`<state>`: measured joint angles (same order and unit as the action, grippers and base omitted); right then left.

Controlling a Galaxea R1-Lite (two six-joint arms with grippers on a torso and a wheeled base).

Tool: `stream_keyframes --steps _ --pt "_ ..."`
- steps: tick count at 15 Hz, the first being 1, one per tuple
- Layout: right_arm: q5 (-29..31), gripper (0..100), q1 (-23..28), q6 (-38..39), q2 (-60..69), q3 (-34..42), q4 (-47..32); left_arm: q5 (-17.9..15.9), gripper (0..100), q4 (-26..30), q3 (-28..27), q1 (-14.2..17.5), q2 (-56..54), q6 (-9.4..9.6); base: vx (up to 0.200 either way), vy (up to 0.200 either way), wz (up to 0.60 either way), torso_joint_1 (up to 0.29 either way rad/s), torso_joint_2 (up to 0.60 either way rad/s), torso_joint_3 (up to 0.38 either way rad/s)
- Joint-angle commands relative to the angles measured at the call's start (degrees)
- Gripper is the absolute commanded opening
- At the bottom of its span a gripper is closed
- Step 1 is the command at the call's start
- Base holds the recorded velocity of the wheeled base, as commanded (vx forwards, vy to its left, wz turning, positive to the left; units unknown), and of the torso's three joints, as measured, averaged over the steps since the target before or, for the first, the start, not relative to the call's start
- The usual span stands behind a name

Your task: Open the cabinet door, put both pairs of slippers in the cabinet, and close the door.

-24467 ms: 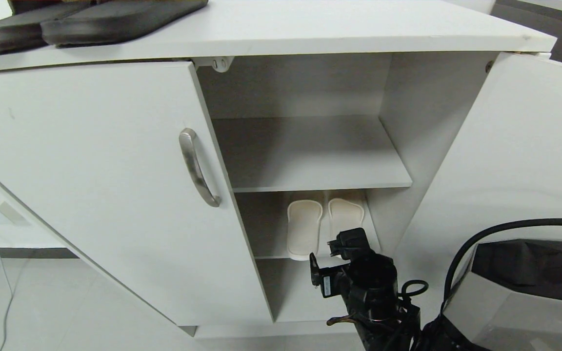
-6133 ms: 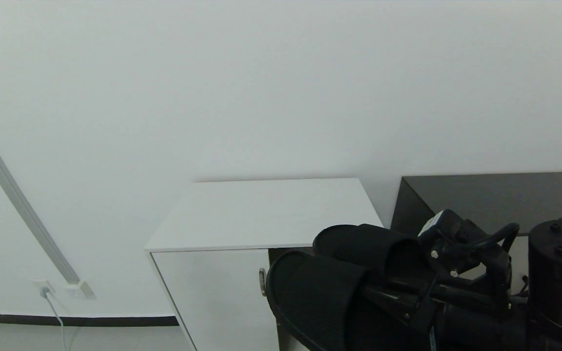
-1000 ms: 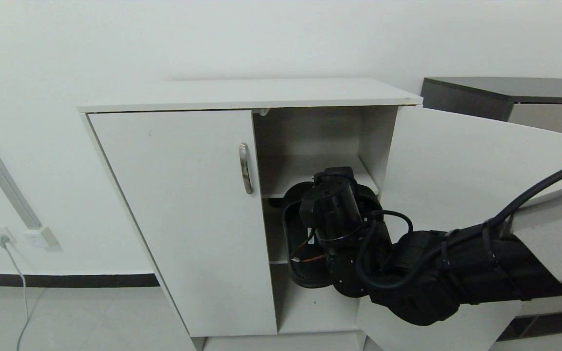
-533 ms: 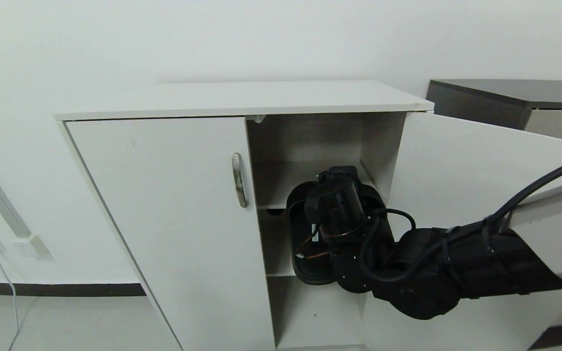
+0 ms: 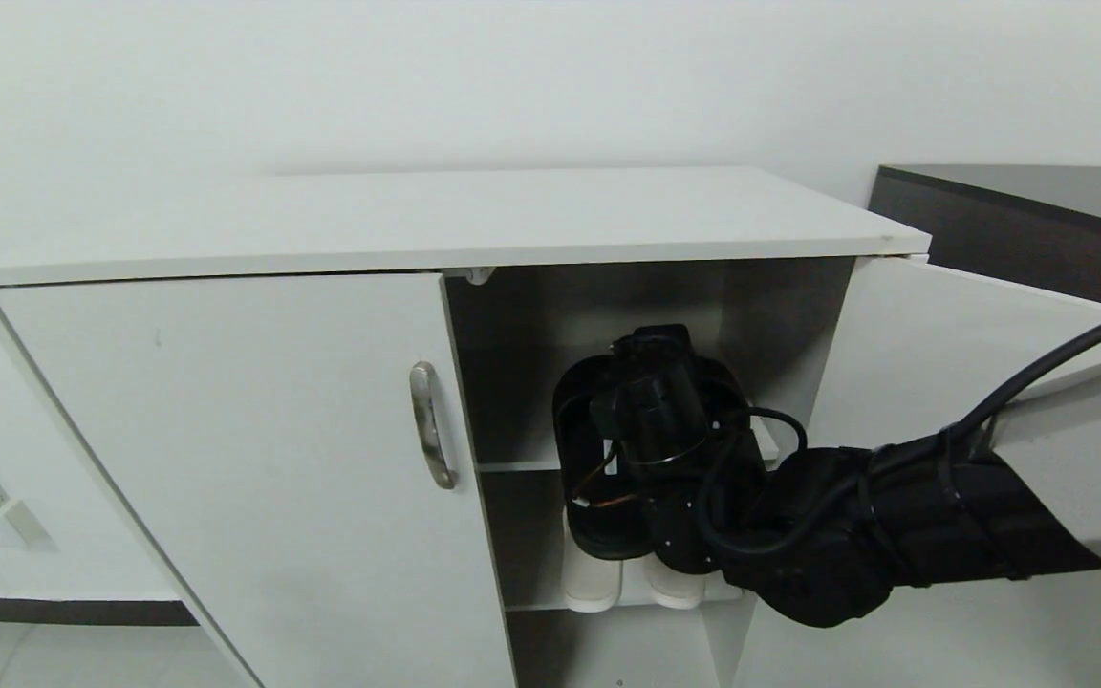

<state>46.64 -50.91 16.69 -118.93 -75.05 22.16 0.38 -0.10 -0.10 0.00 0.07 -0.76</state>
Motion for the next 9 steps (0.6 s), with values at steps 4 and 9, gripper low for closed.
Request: stream_keyframes --steps 4,9 --pt "-3.4 0 2.7 0.1 -3.0 -7.2 -5.2 0.1 0 0.0 0.0 0.0 0.0 -0.04 0.000 0.000 0.00 0.000 0.00 0.000" --pt "-4.1 0 4.6 0.3 -7.2 -15.9 -8.3 0.1 0 0.0 0.0 0.0 0.0 -0.12 0.000 0.000 0.00 0.000 0.00 0.000"
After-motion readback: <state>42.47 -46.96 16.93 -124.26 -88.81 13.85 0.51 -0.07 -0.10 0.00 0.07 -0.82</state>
